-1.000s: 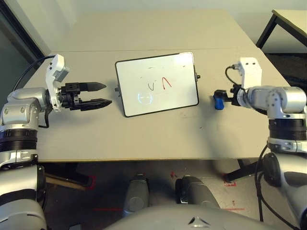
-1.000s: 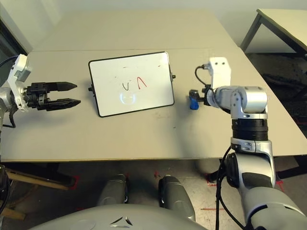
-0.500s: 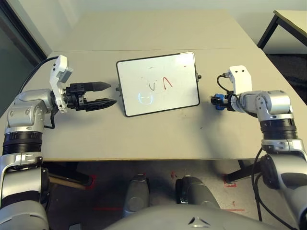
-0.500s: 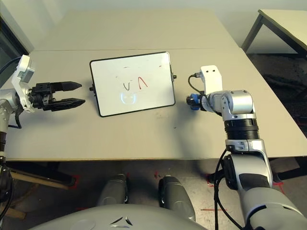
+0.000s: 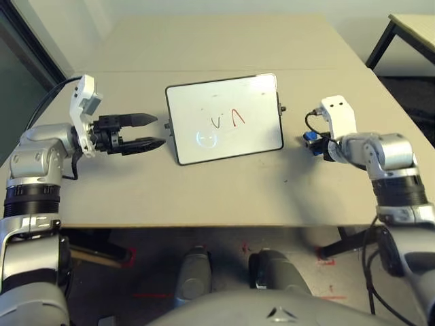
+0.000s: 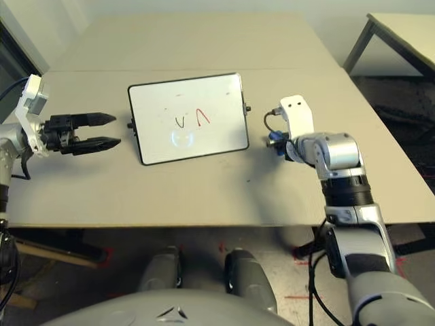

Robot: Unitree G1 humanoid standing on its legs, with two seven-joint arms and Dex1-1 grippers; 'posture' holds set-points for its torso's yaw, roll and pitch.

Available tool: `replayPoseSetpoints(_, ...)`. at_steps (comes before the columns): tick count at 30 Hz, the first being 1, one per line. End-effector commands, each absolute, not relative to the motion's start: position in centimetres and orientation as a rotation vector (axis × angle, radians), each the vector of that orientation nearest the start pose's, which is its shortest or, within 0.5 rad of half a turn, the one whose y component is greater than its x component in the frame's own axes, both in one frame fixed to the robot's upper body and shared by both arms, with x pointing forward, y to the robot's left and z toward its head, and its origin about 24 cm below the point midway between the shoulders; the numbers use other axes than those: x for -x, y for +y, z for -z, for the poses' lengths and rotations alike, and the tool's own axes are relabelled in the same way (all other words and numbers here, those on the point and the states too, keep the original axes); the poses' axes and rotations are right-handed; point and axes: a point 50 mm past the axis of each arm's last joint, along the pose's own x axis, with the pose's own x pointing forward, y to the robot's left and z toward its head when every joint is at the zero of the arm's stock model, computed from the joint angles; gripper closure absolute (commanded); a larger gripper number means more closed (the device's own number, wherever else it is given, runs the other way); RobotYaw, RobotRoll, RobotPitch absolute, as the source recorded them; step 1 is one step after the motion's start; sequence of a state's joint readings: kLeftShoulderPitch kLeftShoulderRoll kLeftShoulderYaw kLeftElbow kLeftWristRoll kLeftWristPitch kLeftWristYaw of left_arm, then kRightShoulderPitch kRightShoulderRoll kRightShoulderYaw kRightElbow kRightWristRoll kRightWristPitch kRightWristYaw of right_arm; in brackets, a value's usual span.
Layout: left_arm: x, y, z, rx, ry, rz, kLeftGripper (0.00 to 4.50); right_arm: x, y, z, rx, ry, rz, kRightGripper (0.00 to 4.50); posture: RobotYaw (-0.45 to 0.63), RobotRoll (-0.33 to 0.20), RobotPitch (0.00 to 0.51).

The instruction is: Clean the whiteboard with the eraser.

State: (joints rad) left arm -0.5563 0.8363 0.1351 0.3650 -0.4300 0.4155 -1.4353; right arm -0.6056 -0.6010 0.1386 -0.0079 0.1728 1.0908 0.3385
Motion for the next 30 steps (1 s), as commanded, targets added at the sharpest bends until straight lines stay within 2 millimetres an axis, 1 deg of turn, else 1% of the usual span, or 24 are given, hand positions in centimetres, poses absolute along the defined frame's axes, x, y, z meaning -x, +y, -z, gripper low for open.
replayPoseSetpoints(1,-29.8,27.8,-18.2,-0.143,0.224,1.13,0.0,-32.4,-18.8,-15.0,0.591,0.388,-0.384,4.13,0.2,0.0,0.037)
replayPoseSetpoints(4,-29.9,27.5,-18.3,-0.14,0.22,1.136,0.0,-32.7,-17.4,-15.8,0.801,0.274,-0.456,4.13,0.2,0.0,0.038)
replayPoseSetpoints(5,-29.9,27.5,-18.3,-0.139,0.219,1.137,0.0,-32.8,-17.0,-15.9,0.831,0.256,-0.468,4.13,0.19,0.0,0.038)
replayPoseSetpoints(8,-29.9,27.5,-18.2,-0.14,0.221,1.137,0.0,-33.1,-14.9,-16.2,0.952,0.227,-0.572,4.13,0.19,0.0,0.04)
replayPoseSetpoints(11,-30.0,27.3,-18.1,-0.137,0.221,1.14,0.0,-33.5,-13.2,-16.3,1.073,0.192,-0.622,4.13,0.18,0.0,0.038)
replayPoseSetpoints(16,-30.0,27.1,-18.0,-0.131,0.226,1.15,0.0,-34.2,-11.7,-15.7,1.232,0.161,-0.669,4.13,0.19,0.0,0.037)
replayPoseSetpoints(26,-29.9,27.1,-18.2,-0.118,0.223,1.149,0.0,-34.3,-9.8,-14.3,1.347,0.164,-0.761,4.13,0.2,0.0,0.031)
replayPoseSetpoints(30,-29.8,27.1,-18.1,-0.111,0.218,1.149,0.0,-34.4,-9.1,-14.2,1.388,0.143,-0.767,4.13,0.21,0.0,0.029)
